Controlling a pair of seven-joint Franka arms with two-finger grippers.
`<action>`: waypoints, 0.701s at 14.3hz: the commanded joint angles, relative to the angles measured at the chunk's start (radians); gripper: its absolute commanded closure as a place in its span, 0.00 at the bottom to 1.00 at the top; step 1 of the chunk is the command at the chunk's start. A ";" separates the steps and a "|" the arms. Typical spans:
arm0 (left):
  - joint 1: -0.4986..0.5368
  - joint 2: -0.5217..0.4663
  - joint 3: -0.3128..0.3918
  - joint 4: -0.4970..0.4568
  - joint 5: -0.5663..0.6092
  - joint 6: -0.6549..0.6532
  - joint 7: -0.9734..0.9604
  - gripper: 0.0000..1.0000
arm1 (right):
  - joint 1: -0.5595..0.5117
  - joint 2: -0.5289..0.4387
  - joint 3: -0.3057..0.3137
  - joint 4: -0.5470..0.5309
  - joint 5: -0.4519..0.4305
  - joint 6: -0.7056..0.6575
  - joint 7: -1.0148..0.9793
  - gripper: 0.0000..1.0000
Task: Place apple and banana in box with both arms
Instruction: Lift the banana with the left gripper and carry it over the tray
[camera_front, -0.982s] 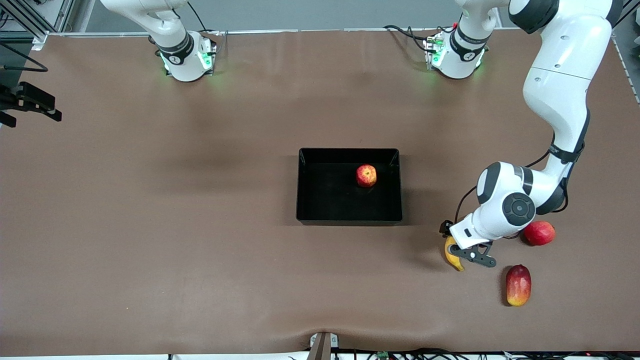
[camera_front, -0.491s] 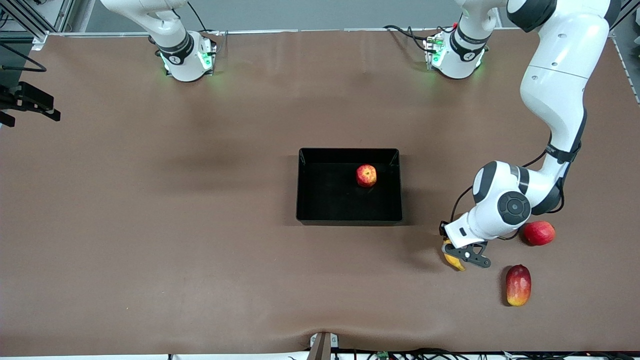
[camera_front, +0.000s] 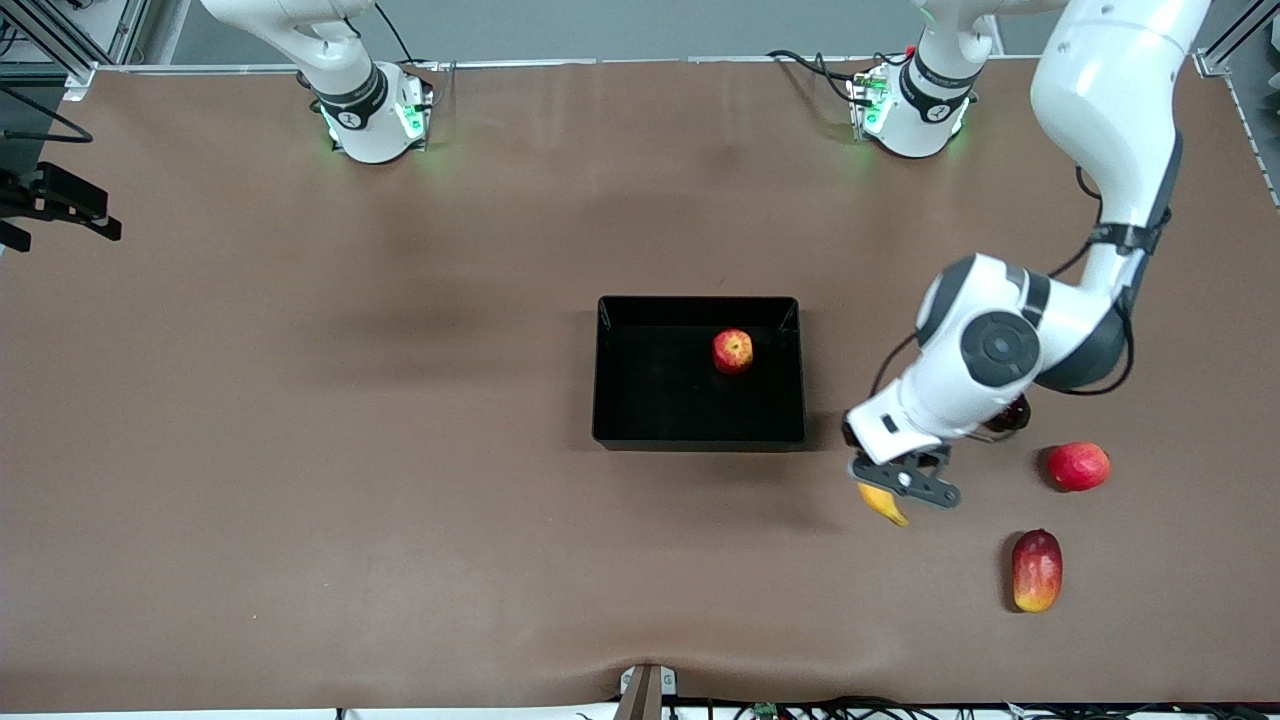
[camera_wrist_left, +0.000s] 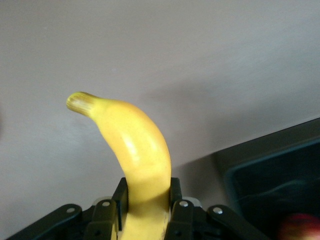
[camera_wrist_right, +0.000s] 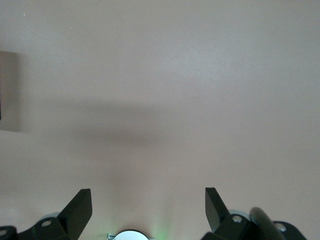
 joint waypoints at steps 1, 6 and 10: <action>-0.001 -0.017 -0.083 0.005 0.010 -0.008 -0.214 1.00 | -0.019 -0.023 0.015 -0.018 -0.007 -0.003 0.004 0.00; -0.098 -0.010 -0.118 0.058 0.010 -0.008 -0.469 1.00 | -0.020 -0.023 0.013 -0.018 -0.007 -0.006 0.004 0.00; -0.217 0.052 -0.108 0.091 0.023 -0.008 -0.653 1.00 | -0.031 -0.023 0.015 -0.019 -0.005 -0.006 0.004 0.00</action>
